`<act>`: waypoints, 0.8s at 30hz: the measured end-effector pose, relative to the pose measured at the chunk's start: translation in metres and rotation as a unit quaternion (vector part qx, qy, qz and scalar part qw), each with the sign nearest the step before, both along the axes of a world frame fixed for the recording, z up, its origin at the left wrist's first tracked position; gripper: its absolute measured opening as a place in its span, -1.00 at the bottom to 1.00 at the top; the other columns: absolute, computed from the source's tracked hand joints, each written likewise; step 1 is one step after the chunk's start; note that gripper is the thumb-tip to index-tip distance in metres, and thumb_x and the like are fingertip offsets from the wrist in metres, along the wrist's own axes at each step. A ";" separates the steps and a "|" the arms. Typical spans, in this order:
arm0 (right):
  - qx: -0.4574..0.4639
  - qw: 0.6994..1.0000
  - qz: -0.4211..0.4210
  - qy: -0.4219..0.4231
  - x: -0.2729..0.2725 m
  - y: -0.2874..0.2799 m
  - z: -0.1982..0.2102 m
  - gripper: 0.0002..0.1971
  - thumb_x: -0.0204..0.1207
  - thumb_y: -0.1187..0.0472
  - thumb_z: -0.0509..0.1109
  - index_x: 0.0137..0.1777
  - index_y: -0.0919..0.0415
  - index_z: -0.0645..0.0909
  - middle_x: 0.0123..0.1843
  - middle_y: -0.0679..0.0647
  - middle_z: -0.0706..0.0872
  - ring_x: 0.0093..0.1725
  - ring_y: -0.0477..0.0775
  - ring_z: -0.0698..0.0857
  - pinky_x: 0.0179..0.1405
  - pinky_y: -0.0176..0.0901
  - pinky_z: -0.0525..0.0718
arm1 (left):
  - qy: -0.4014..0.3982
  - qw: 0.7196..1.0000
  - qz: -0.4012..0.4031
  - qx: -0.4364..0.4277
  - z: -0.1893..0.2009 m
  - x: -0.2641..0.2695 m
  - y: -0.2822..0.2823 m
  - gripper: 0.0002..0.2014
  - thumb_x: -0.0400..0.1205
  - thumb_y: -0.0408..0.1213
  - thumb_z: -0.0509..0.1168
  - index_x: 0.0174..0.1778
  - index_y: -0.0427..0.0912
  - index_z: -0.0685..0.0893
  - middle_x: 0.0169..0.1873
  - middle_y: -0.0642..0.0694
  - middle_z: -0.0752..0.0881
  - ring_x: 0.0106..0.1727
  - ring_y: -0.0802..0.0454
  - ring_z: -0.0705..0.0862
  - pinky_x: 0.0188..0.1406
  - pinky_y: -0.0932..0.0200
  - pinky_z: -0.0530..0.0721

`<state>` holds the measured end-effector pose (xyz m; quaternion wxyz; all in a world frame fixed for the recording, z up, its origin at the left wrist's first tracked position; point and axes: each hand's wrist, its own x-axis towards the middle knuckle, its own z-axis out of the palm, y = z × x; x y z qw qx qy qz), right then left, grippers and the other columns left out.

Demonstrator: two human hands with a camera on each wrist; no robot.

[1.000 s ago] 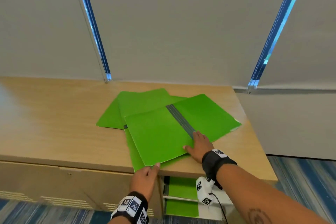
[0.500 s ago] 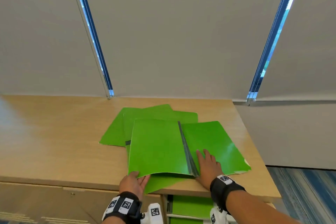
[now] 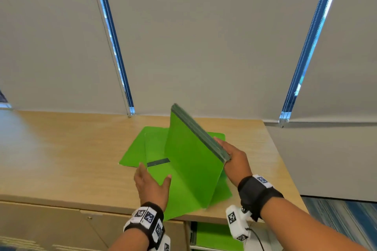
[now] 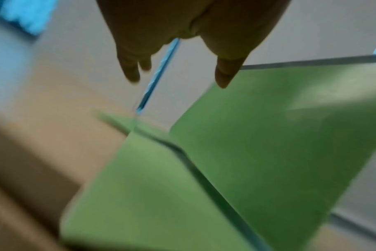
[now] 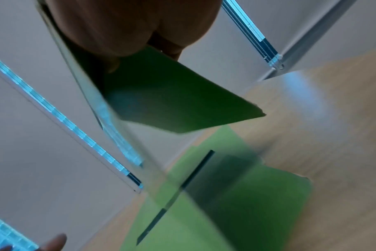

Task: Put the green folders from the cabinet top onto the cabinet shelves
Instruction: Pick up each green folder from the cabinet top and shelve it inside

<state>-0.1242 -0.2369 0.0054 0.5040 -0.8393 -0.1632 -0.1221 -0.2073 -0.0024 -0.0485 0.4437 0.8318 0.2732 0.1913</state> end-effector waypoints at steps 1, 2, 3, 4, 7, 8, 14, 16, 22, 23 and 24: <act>0.002 1.000 0.019 0.002 -0.002 0.003 0.007 -0.25 0.34 0.71 0.17 0.39 -0.02 0.60 0.31 -0.12 0.66 0.36 -0.12 0.60 0.41 -0.35 0.46 | -0.025 0.996 -0.020 0.079 0.006 0.000 0.002 0.02 0.49 -0.03 0.48 0.68 -0.14 -0.07 0.65 -0.20 0.01 0.64 -0.25 0.15 0.61 -0.14 0.23; -0.002 0.999 0.039 0.008 -0.006 0.006 0.014 -0.30 0.38 0.68 0.19 0.35 -0.02 0.64 0.29 -0.11 0.68 0.33 -0.14 0.61 0.41 -0.34 0.47 | -0.046 0.987 -0.038 0.152 0.013 0.000 0.005 0.01 0.50 -0.01 0.46 0.68 -0.12 -0.08 0.66 -0.20 -0.02 0.65 -0.23 0.10 0.62 -0.16 0.19; -0.012 0.998 0.058 0.014 -0.009 0.010 0.019 -0.37 0.43 0.64 0.22 0.31 -0.01 0.67 0.28 -0.08 0.71 0.31 -0.14 0.63 0.42 -0.31 0.48 | -0.061 0.974 -0.053 0.213 0.021 0.000 0.007 0.01 0.51 0.00 0.45 0.69 -0.10 -0.10 0.67 -0.21 -0.05 0.67 -0.22 0.05 0.63 -0.17 0.13; -0.025 0.996 0.080 0.018 -0.012 0.015 0.022 -0.44 0.47 0.60 0.24 0.28 0.00 0.70 0.27 -0.04 0.73 0.30 -0.12 0.64 0.43 -0.27 0.50 | -0.070 0.961 -0.067 0.260 0.030 -0.001 0.008 0.01 0.51 0.02 0.43 0.69 -0.08 -0.11 0.67 -0.21 -0.07 0.68 -0.21 0.00 0.64 -0.19 0.05; -0.058 0.986 0.153 0.011 -0.021 0.033 0.030 -0.53 0.50 0.52 0.32 0.20 -0.02 0.75 0.19 -0.01 0.80 0.23 -0.07 0.72 0.35 -0.16 0.60 | -0.076 0.923 -0.122 0.356 0.057 -0.004 0.011 0.01 0.48 0.07 0.39 0.68 0.00 -0.15 0.69 -0.16 -0.08 0.70 -0.12 -0.14 0.63 -0.21 -0.16; -0.057 0.983 0.174 0.015 -0.024 0.040 0.032 -0.55 0.50 0.50 0.34 0.17 -0.04 0.76 0.14 -0.03 0.82 0.17 -0.10 0.74 0.27 -0.18 0.64 | -0.069 0.913 -0.147 0.376 0.064 -0.005 0.012 -0.03 0.49 0.07 0.36 0.68 0.02 -0.12 0.69 -0.11 -0.04 0.71 -0.08 -0.14 0.63 -0.22 -0.20; -0.024 0.976 0.202 0.075 -0.034 0.063 0.066 -0.53 0.45 0.44 0.40 0.34 0.08 0.65 0.17 0.03 0.79 0.03 -0.25 0.71 -0.06 -0.49 0.56 | -0.117 0.907 -0.176 0.365 0.070 -0.022 0.026 -0.81 0.62 -0.15 0.20 0.13 0.00 0.58 0.00 0.00 0.65 0.12 -0.14 0.59 0.22 -0.11 0.39; -0.006 0.977 0.195 0.084 -0.031 0.055 0.071 -0.45 0.46 0.17 0.51 0.47 0.04 0.52 0.29 0.01 0.72 0.27 -0.10 0.67 0.24 -0.24 0.58 | -0.131 0.920 -0.135 0.344 0.071 -0.029 0.032 -0.76 0.63 -0.10 0.07 0.05 -0.09 0.56 -0.10 -0.06 0.59 -0.03 -0.17 0.56 0.01 -0.02 0.37; 0.015 0.990 0.044 0.130 -0.031 0.018 0.046 -0.04 0.39 -0.10 0.54 0.67 0.12 0.09 0.65 0.07 0.24 0.58 0.04 0.34 0.55 -0.02 0.35 | -0.197 0.969 -0.034 0.147 0.083 -0.053 0.051 -0.85 0.72 -0.20 0.16 0.09 -0.20 0.45 -0.14 -0.20 0.60 -0.12 -0.20 0.56 -0.11 -0.09 0.55; 0.033 0.988 0.035 0.147 -0.035 0.013 0.039 -0.01 0.38 -0.05 0.57 0.68 0.13 0.05 0.65 0.08 0.22 0.58 0.06 0.34 0.52 0.00 0.38 | -0.209 0.972 -0.034 0.107 0.085 -0.058 0.050 -0.89 0.73 -0.20 0.16 0.06 -0.16 0.41 -0.19 -0.17 0.57 -0.19 -0.14 0.54 -0.20 -0.01 0.52; 0.056 0.982 0.044 0.173 -0.041 0.010 0.032 -0.02 0.40 0.02 0.57 0.68 0.13 0.04 0.64 0.09 0.25 0.56 0.08 0.38 0.47 0.01 0.44 | -0.213 0.974 -0.033 0.065 0.086 -0.062 0.046 -0.89 0.74 -0.21 0.15 0.04 -0.16 0.37 -0.23 -0.12 0.54 -0.26 -0.06 0.50 -0.27 0.07 0.45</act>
